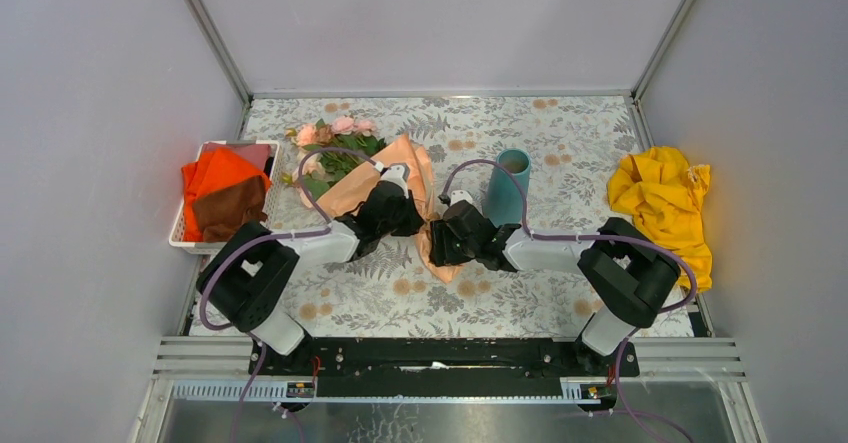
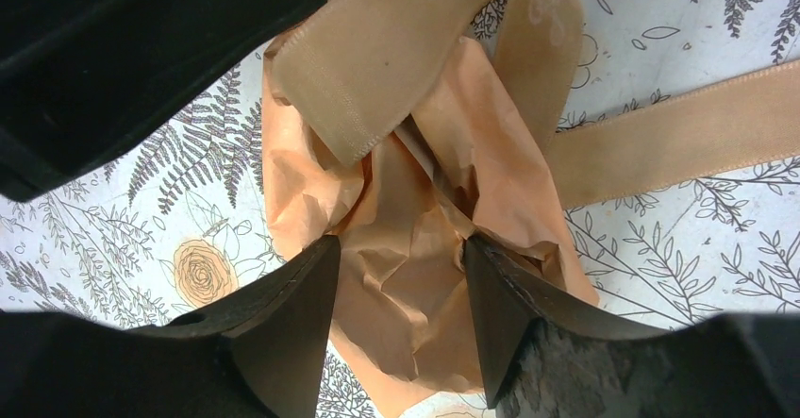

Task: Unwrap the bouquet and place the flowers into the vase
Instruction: Untie the ribbon from the wrapping paper.

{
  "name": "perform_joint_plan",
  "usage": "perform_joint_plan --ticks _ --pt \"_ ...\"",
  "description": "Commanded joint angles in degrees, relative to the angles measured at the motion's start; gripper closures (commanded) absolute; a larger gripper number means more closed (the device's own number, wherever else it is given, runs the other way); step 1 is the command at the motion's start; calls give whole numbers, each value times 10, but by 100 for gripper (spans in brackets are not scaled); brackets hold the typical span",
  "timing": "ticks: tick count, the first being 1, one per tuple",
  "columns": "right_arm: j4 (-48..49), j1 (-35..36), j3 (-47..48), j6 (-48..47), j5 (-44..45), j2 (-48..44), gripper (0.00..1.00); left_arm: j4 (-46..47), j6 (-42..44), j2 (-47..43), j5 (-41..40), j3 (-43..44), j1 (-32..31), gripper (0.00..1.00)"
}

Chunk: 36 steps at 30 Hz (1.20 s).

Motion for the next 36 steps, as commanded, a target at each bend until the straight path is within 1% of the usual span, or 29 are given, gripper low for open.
perform_joint_plan --ticks 1,4,5,8,14,18,30,36 --pt "-8 -1 -13 9 -20 13 42 13 11 21 -10 20 -10 86" --pt "-13 -1 -11 11 -17 20 43 8 12 27 -17 23 -13 99" --pt "-17 -1 -9 12 -14 25 43 4 12 27 -21 24 -15 100" --pt "-32 -1 -3 16 -2 38 45 -11 14 13 -33 25 -16 100" --pt "-42 -2 0 20 7 62 45 -70 32 -58 -91 33 -16 100" --pt "-38 -2 -3 24 6 72 46 -106 42 -81 -121 35 -15 100" --pt "-48 -19 -16 30 16 75 45 -132 24 -123 -129 -22 -13 100" --pt "-61 -25 3 24 16 68 44 -99 -7 -124 -87 -79 -13 100"
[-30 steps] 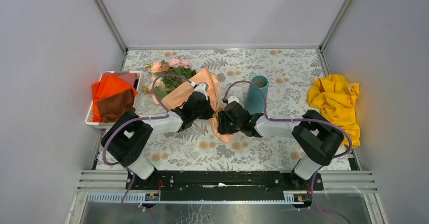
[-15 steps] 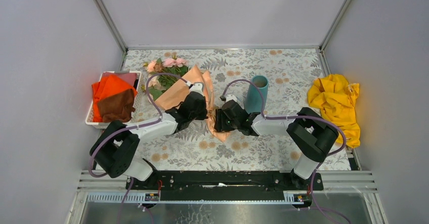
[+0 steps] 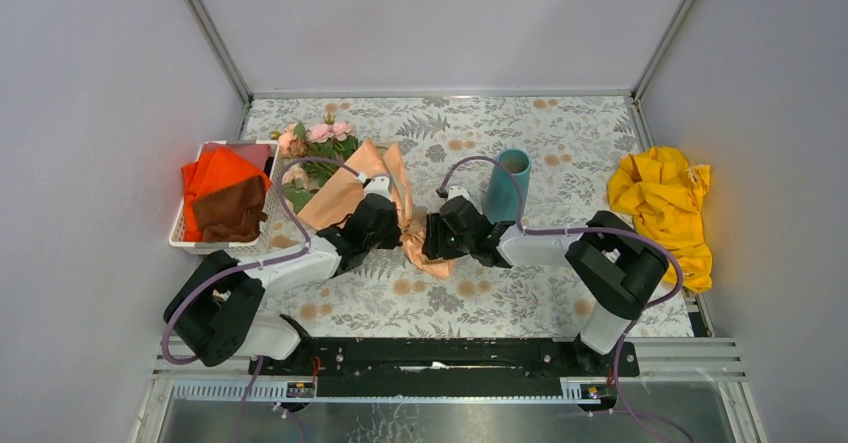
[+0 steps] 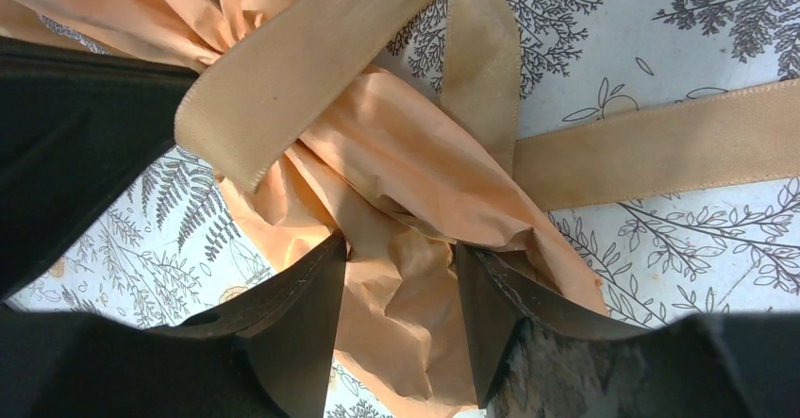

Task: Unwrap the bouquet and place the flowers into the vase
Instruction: Untie the ribbon from the wrapping paper.

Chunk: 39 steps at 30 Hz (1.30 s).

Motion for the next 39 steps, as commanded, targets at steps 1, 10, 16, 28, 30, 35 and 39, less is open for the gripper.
perform_joint_plan --ticks 1,10,16,28,30,35,39 --pt "-109 -15 -5 -11 26 30 44 26 -26 -11 13 -45 1 100" --pt "-155 -13 39 -40 53 -21 44 19 -25 -37 9 -60 2 100" --pt "-157 -13 67 -81 63 -56 43 31 -25 -27 17 -59 1 100" --pt "-67 -4 68 -91 -26 -47 42 41 -24 -13 22 -61 1 100" --pt "-41 -3 56 -84 -41 -55 41 42 -24 -9 22 -61 1 100" --pt "-15 -3 44 -91 -27 -88 37 42 -25 -6 22 -62 1 100" --pt "-46 -3 72 -113 -33 -66 32 43 -25 -12 23 -61 1 100"
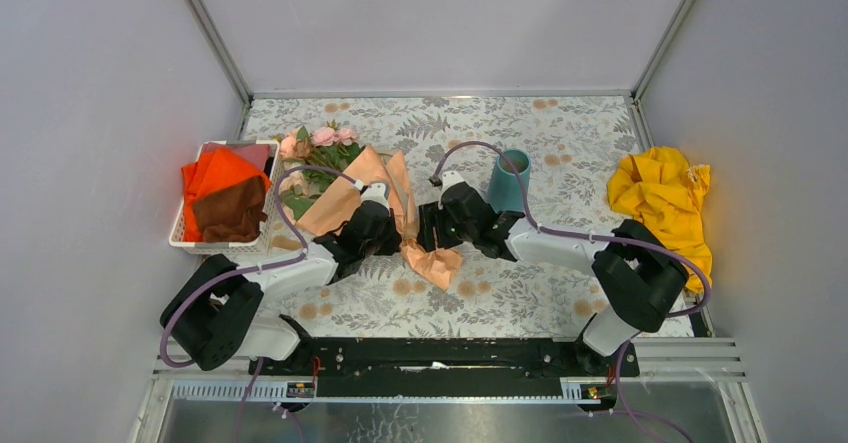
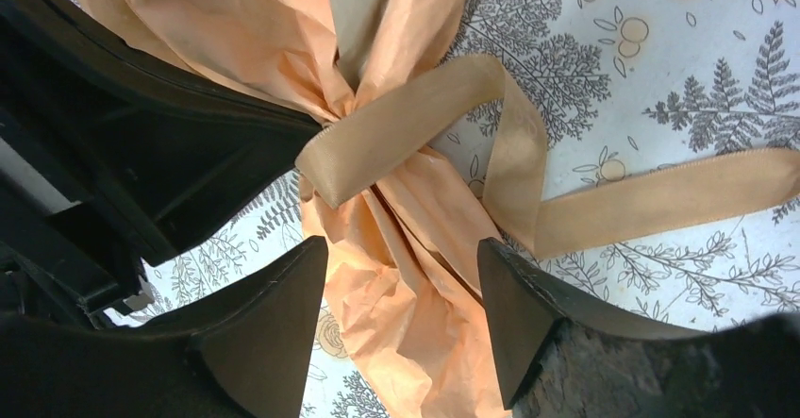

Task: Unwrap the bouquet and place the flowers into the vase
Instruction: Untie the ribbon from the wrapping paper.

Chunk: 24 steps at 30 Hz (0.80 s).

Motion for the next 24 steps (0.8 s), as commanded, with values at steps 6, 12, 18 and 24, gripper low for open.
perform_joint_plan --ticks 6,12,18,24 --pt "29 0 47 -14 -40 72 33 -13 -5 -8 10 3 1 100" --pt "43 -1 62 -12 -31 123 39 -30 -3 -34 5 7 1 100" --pt "39 0 67 -9 -1 130 94 -35 -5 -40 0 2 1 100" --pt "13 -2 64 -3 82 115 100 -50 -1 -56 -16 0 1 100"
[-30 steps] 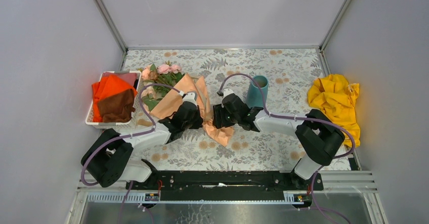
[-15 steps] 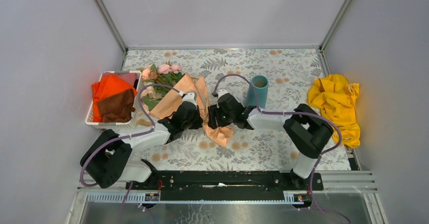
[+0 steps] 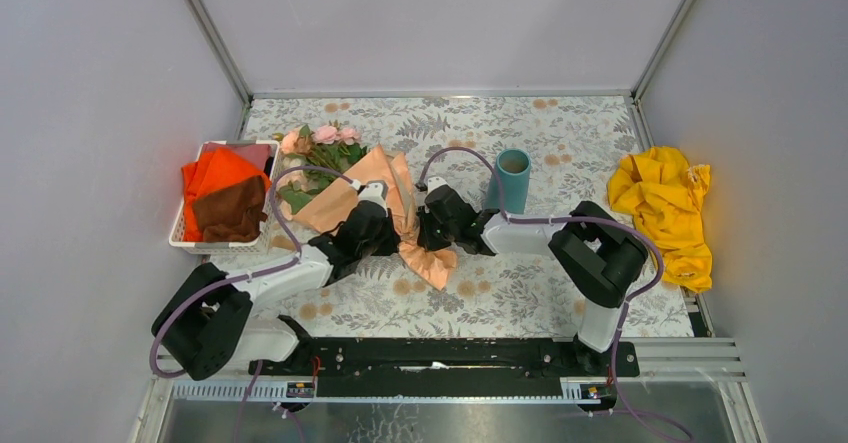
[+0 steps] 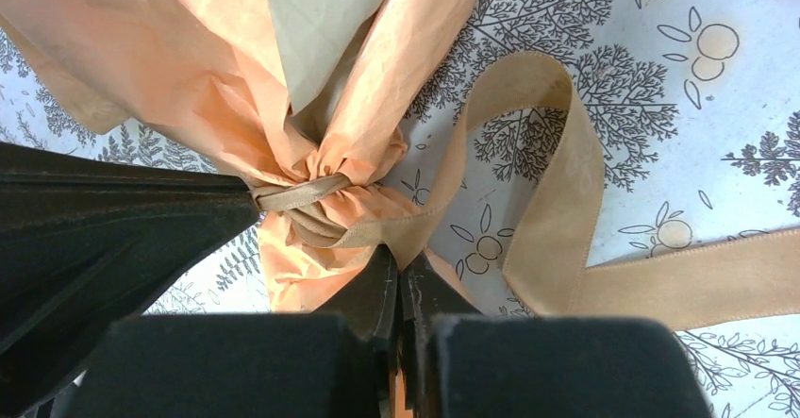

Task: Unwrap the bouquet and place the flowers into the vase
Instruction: Untie the ribbon from the wrapping paper.

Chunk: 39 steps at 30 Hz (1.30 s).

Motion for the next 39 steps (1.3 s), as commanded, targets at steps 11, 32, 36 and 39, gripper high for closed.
perform_joint_plan --ticks 11,32,36,39 --pt "-37 -18 5 20 115 -9 100 -114 9 -111 -58 41 1 100" --pt "-19 -19 1 22 61 -5 100 35 22 54 109 54 -4 86" --pt "-16 -19 -2 20 58 -3 99 27 14 58 80 54 -4 80" --pt "-11 -19 -3 21 53 -2 97 20 13 62 29 52 -4 74"
